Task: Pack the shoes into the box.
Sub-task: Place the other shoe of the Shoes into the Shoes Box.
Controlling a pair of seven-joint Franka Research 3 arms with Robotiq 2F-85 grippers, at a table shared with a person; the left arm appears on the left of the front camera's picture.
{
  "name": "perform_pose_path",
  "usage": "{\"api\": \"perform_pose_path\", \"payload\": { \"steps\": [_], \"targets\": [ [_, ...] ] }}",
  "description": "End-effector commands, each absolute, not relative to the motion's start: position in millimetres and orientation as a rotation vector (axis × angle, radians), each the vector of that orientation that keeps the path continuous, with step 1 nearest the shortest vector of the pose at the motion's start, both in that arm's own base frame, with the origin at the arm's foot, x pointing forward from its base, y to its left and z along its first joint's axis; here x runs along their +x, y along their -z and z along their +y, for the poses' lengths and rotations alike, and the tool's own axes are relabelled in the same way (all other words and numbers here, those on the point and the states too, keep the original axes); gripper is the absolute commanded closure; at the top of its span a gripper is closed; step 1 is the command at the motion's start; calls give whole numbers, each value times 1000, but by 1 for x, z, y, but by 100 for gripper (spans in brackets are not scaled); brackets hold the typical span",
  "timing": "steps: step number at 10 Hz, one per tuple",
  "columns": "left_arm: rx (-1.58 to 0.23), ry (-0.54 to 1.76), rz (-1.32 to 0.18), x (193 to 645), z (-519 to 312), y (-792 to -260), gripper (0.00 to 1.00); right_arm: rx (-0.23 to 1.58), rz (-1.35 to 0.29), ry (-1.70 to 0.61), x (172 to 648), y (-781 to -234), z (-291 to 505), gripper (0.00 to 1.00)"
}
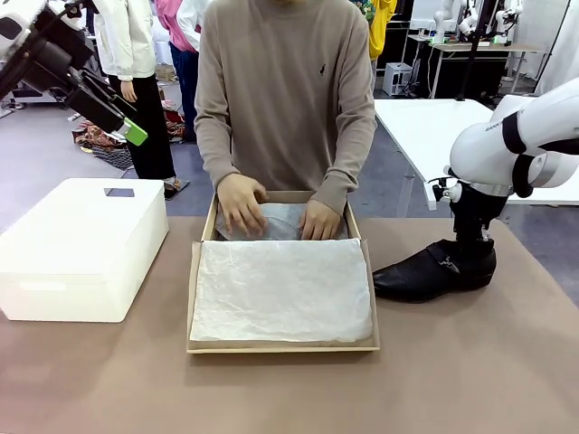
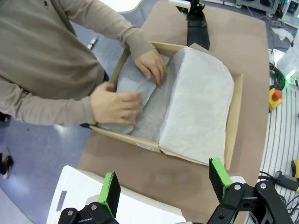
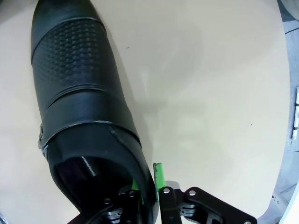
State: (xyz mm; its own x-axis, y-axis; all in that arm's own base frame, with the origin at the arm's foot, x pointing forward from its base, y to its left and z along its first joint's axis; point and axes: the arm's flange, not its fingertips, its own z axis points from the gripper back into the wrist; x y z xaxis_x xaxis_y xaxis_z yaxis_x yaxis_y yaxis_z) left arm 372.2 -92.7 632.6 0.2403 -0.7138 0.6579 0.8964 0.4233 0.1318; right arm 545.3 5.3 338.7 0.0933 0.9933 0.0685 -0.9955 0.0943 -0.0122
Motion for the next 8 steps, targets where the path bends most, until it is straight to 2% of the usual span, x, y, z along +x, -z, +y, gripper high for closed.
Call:
{"api": "perform_pose_path", "payload": {
  "steps": [1, 5, 8],
  "targets": [
    [-314, 1122, -725, 372, -92, -634, 0, 56, -102, -1518, 544, -347, 0, 100],
    [-314, 1122, -725, 372, -92, -634, 0, 59, -145, -1458, 537, -381, -8, 100],
    [-314, 1122, -725, 372, -92, -634, 0, 88, -112, -1412, 538, -411, -9, 100]
  ]
}}
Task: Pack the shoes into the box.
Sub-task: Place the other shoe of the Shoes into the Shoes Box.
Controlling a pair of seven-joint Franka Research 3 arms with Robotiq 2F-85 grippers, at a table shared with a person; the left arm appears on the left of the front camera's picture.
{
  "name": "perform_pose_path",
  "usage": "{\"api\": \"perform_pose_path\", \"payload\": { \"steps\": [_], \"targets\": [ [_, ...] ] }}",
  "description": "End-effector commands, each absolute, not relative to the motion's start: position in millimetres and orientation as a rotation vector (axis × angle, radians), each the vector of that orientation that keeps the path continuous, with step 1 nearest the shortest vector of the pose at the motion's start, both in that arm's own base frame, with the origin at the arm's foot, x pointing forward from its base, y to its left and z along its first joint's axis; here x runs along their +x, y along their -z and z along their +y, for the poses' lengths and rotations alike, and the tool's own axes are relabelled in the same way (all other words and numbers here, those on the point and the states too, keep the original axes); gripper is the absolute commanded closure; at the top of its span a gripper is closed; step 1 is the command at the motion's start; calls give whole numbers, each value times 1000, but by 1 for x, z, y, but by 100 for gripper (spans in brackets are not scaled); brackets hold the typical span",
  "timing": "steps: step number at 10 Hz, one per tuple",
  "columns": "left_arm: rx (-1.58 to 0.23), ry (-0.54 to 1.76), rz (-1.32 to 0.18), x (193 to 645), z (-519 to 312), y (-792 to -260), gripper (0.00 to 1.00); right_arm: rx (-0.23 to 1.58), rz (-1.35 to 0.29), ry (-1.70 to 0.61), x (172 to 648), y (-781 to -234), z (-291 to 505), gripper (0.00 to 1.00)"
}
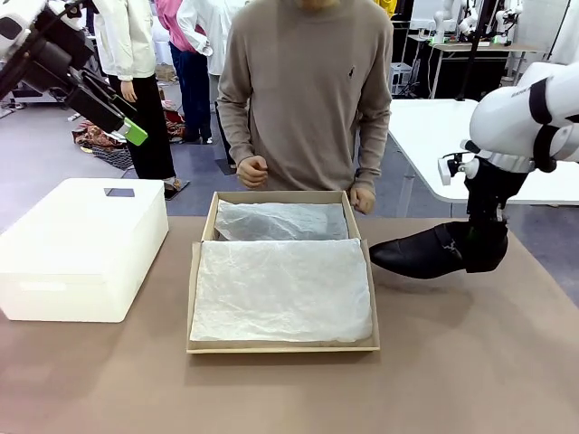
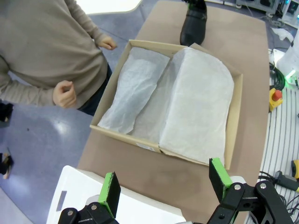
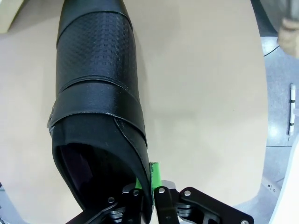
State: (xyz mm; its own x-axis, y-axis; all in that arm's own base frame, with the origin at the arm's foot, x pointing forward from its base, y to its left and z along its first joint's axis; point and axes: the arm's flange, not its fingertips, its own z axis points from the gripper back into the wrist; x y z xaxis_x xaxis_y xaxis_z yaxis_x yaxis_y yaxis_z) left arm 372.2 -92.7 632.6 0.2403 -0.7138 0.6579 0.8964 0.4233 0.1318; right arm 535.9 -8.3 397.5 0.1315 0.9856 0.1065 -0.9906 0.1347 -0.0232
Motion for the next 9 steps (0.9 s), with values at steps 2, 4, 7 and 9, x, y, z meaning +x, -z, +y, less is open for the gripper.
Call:
{"api": "perform_pose_path", "payload": {
  "steps": [2, 4, 7, 9],
  "targets": [
    [-314, 1122, -725, 372, -92, -634, 0, 74, -101, -1400, 535, -438, -9, 100],
    [-314, 1122, -725, 372, -92, -634, 0, 79, -103, -1367, 531, -469, -6, 100],
    [-314, 1122, -725, 372, -92, -634, 0, 194, -153, -1167, 530, -497, 5, 100],
    [-314, 1122, -725, 372, -92, -634, 0, 242, -160, -1079, 528, -507, 14, 100]
  ]
}}
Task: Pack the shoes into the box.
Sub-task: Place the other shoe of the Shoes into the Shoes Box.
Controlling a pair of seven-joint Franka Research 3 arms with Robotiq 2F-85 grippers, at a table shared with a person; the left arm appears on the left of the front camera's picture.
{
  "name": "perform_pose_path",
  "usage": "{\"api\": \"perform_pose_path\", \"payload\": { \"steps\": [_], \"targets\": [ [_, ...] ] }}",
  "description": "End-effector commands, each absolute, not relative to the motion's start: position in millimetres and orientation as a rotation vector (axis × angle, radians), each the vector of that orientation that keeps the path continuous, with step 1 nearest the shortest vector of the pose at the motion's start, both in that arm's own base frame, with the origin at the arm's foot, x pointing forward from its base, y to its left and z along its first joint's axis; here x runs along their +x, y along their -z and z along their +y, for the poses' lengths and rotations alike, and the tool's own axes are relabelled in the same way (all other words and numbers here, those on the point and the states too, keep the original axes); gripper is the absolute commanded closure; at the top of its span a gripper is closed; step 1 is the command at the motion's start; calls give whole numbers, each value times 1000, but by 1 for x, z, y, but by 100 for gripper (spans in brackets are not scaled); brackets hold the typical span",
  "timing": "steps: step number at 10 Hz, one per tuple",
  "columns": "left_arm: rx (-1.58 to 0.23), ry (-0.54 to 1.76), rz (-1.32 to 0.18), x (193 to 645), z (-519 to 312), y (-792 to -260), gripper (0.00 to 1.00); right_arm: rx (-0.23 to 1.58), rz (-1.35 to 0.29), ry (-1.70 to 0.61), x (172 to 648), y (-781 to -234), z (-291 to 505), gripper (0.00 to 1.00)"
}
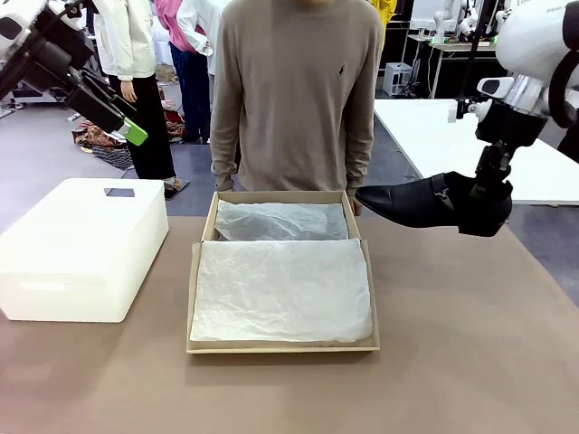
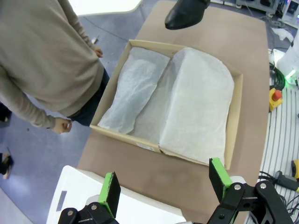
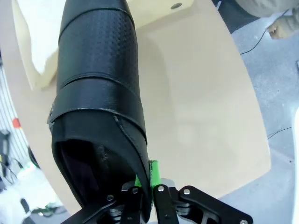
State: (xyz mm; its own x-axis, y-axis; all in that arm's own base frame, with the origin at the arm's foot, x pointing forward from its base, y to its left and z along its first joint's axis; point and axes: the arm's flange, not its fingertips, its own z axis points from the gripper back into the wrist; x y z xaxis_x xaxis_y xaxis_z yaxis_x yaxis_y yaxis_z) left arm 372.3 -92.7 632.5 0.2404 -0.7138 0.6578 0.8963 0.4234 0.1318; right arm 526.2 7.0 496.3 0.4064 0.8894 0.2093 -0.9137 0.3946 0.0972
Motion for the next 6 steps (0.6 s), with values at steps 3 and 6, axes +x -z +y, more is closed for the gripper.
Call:
{"api": "perform_pose_path", "payload": {
  "steps": [3, 6],
  "targets": [
    [-314, 1122, -725, 372, -92, -634, 0, 224, -131, -1104, 526, -498, 11, 100],
    [-314, 1122, -725, 372, -92, -634, 0, 224, -131, -1104, 526, -498, 11, 100]
  ]
}}
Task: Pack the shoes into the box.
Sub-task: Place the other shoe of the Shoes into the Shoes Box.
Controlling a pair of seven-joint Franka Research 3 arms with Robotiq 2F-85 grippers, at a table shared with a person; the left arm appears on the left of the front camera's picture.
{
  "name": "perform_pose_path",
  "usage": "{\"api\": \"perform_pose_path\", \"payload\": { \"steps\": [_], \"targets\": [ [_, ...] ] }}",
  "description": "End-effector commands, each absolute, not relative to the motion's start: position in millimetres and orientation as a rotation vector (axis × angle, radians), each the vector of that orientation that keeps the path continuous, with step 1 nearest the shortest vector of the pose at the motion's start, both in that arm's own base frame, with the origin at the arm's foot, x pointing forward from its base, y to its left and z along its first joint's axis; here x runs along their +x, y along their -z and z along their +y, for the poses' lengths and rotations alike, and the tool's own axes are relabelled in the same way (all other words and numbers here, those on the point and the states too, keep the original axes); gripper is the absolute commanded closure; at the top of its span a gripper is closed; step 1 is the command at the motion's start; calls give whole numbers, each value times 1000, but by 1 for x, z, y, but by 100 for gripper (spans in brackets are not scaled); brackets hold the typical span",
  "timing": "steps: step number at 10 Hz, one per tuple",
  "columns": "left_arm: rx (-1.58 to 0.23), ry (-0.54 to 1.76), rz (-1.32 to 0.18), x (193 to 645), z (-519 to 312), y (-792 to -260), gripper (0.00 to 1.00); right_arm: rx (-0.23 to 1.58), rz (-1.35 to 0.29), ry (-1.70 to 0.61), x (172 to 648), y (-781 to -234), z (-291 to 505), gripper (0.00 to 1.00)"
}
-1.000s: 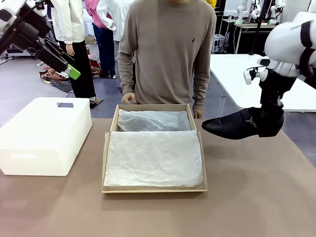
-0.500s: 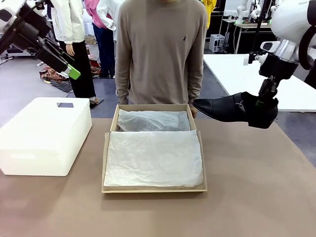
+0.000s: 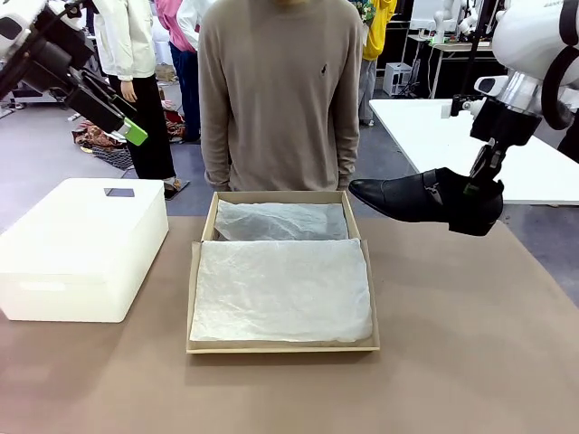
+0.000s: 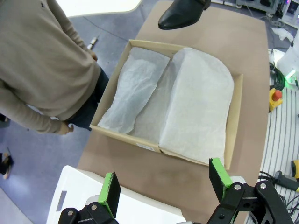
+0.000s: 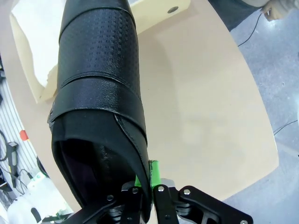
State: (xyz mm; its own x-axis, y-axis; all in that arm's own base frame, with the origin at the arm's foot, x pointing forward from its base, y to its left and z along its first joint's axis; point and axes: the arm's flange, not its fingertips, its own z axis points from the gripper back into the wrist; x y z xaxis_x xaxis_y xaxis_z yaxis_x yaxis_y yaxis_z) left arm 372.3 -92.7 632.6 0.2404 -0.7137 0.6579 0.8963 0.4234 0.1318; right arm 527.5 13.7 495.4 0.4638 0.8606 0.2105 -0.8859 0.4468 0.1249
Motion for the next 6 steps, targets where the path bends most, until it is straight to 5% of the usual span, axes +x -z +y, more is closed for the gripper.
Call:
{"api": "perform_pose_path", "payload": {
  "steps": [1, 6],
  "targets": [
    [-314, 1122, -725, 372, -92, -634, 0, 224, -131, -1104, 526, -498, 11, 100],
    [-314, 1122, -725, 372, -92, -634, 0, 309, -210, -732, 513, -526, 78, 100]
  ]
}}
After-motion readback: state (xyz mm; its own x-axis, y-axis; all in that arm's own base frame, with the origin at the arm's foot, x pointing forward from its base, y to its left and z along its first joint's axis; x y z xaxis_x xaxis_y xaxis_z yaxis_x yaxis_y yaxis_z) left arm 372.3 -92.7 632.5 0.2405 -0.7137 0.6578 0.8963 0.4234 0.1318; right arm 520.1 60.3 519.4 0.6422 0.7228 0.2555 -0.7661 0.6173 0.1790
